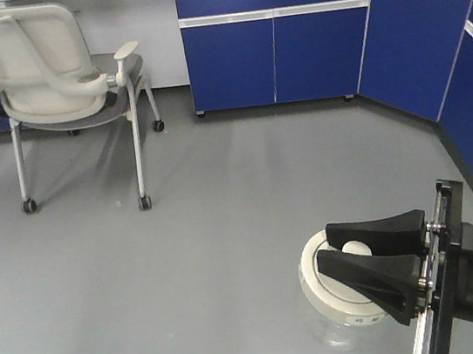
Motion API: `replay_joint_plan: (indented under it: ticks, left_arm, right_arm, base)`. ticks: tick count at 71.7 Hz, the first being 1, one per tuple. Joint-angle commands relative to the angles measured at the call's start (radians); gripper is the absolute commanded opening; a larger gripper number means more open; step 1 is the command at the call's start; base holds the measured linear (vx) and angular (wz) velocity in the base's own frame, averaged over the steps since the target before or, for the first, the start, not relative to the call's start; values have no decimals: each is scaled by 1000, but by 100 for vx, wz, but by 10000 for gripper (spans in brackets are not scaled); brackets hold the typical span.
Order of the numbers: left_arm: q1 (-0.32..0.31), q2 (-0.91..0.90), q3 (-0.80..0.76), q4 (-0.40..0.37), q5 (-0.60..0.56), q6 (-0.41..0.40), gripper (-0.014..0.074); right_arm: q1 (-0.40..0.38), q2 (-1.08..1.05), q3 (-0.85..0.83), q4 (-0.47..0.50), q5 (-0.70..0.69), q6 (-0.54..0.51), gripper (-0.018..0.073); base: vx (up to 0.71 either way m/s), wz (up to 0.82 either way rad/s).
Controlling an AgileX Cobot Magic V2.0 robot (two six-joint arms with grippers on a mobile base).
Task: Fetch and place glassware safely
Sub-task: 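Drive the base toward the black lab bench holding the jar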
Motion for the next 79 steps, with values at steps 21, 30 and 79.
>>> replay_joint_plan:
  ticks: [21,30,79]
  left_arm:
    - [0,10,-27,3,-65,-8,-7]
    - [0,10,-27,3,-65,-8,-7]
    - [0,10,-27,3,-65,-8,-7]
  right_arm:
    - [-5,-8,-27,63,-43,-9,-1]
    - [-5,-8,-27,63,-43,-9,-1]
    - [-5,-8,-27,63,-43,-9,-1]
  base:
    - [53,-7]
    - [45,-15]
    - [32,-62]
